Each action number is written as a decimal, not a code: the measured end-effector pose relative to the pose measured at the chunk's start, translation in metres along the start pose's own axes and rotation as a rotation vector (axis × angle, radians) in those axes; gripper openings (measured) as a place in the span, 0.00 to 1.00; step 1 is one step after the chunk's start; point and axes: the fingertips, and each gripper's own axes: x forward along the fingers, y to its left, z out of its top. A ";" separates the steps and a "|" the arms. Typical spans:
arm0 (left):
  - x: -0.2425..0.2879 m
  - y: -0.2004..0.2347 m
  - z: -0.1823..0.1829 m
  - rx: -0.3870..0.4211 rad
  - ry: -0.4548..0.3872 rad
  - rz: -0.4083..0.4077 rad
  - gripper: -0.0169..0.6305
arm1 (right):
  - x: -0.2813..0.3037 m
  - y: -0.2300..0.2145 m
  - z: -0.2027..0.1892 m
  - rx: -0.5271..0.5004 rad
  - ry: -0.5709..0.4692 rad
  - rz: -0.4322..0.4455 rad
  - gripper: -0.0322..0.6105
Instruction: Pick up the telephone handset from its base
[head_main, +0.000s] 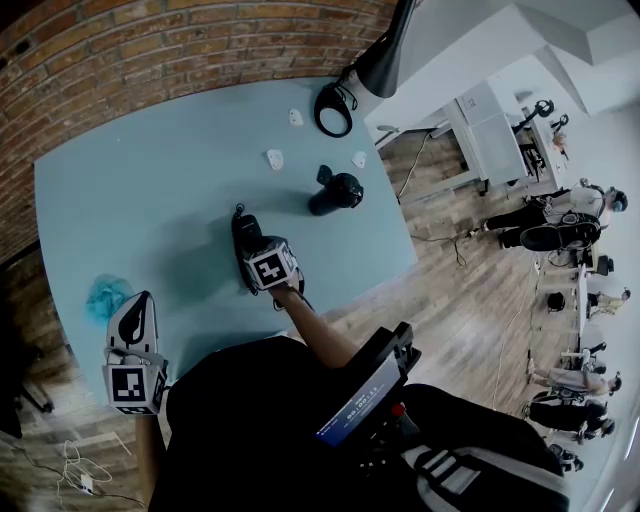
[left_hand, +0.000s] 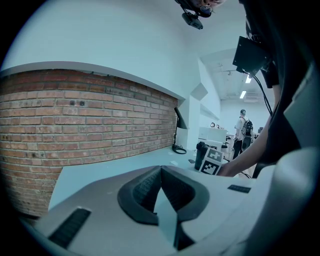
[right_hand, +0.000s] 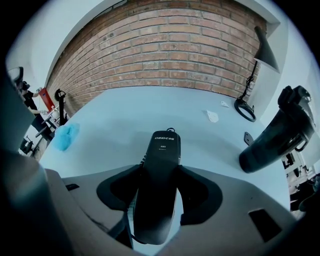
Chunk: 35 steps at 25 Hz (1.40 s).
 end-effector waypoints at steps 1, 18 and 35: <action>-0.001 0.000 0.000 0.000 0.001 0.000 0.06 | -0.001 0.002 0.000 -0.014 0.003 -0.001 0.42; -0.002 -0.003 0.000 -0.003 0.001 -0.006 0.06 | -0.008 -0.005 -0.006 0.057 -0.002 0.025 0.39; 0.000 -0.004 -0.005 0.000 0.016 -0.006 0.06 | -0.012 -0.004 -0.002 0.050 -0.010 0.026 0.39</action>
